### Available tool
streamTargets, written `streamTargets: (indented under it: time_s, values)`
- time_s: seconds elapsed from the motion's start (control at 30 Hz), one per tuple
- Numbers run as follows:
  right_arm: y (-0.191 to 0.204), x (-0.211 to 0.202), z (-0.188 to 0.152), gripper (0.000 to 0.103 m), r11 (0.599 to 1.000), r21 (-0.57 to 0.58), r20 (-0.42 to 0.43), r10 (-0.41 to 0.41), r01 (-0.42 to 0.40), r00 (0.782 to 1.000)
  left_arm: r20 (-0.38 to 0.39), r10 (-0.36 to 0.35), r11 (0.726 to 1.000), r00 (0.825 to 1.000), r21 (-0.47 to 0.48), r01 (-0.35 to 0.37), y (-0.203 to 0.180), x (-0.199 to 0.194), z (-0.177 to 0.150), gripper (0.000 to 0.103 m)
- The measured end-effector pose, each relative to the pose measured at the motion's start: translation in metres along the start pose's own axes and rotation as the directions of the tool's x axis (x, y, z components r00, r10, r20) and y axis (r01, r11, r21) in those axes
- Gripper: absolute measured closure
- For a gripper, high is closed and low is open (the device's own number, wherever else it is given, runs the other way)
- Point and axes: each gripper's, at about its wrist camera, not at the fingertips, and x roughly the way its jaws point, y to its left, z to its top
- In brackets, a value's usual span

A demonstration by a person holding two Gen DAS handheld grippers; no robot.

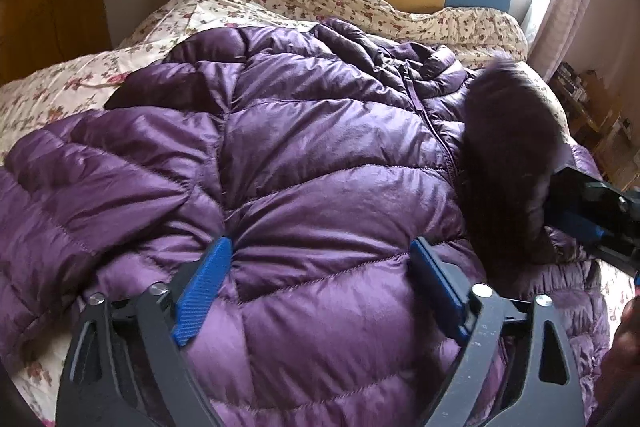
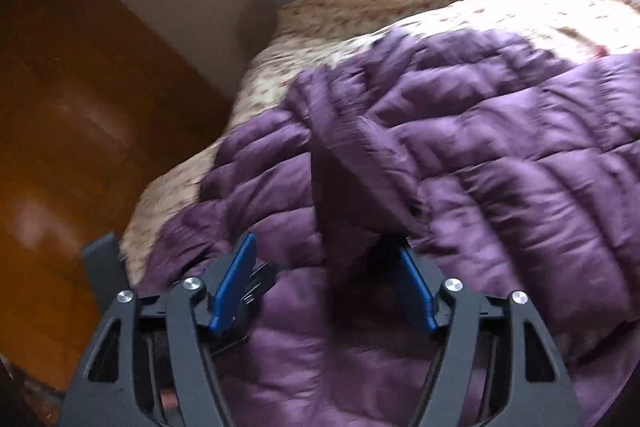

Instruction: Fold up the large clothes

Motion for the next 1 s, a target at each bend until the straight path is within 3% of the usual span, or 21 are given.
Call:
streamTargets:
  time_s: [0.23, 0.4, 0.53, 0.7, 0.77, 0.83, 0.9, 1.0]
  values:
    - [-0.011, -0.025, -0.007, 0.029, 0.998, 0.070, 0.074, -0.001, -0.004, 0.997, 0.029, -0.049, 0.999, 0.998, -0.021, 0.049, 0.008, -0.024, -0.008, 0.022]
    - [-0.025, -0.055, -0.007, 0.028, 0.986, 0.080, 0.142, -0.155, 0.144, 0.978, 0.037, -0.157, 0.986, 0.987, -0.056, 0.159, 0.005, -0.038, -0.007, 0.022]
    - [-0.049, -0.094, -0.002, 0.027, 0.964, 0.127, 0.208, -0.258, 0.235, 0.943, 0.024, -0.235, 0.969, 0.972, -0.075, 0.236, -0.006, -0.033, 0.007, 0.026]
    - [-0.089, -0.140, 0.002, 0.023, 0.921, 0.215, 0.269, -0.376, 0.325, 0.887, -0.022, -0.246, 0.968, 0.969, -0.058, 0.244, -0.026, -0.013, 0.021, 0.041]
    - [-0.105, -0.146, 0.003, 0.023, 0.903, 0.246, 0.262, -0.413, 0.353, 0.872, -0.045, -0.262, 0.964, 0.964, -0.063, 0.259, -0.027, -0.006, 0.022, 0.064]
    - [-0.118, -0.151, 0.003, 0.023, 0.892, 0.265, 0.249, -0.430, 0.366, 0.868, -0.050, -0.259, 0.964, 0.965, -0.071, 0.256, -0.026, -0.001, 0.020, 0.070]
    - [-0.127, -0.144, 0.006, 0.023, 0.884, 0.271, 0.226, -0.442, 0.380, 0.868, -0.048, -0.262, 0.963, 0.964, -0.075, 0.258, -0.025, -0.001, 0.018, 0.088]
    - [-0.129, -0.132, 0.009, 0.024, 0.883, 0.256, 0.209, -0.448, 0.394, 0.869, -0.033, -0.265, 0.962, 0.964, -0.082, 0.262, -0.020, -0.003, 0.017, 0.095]
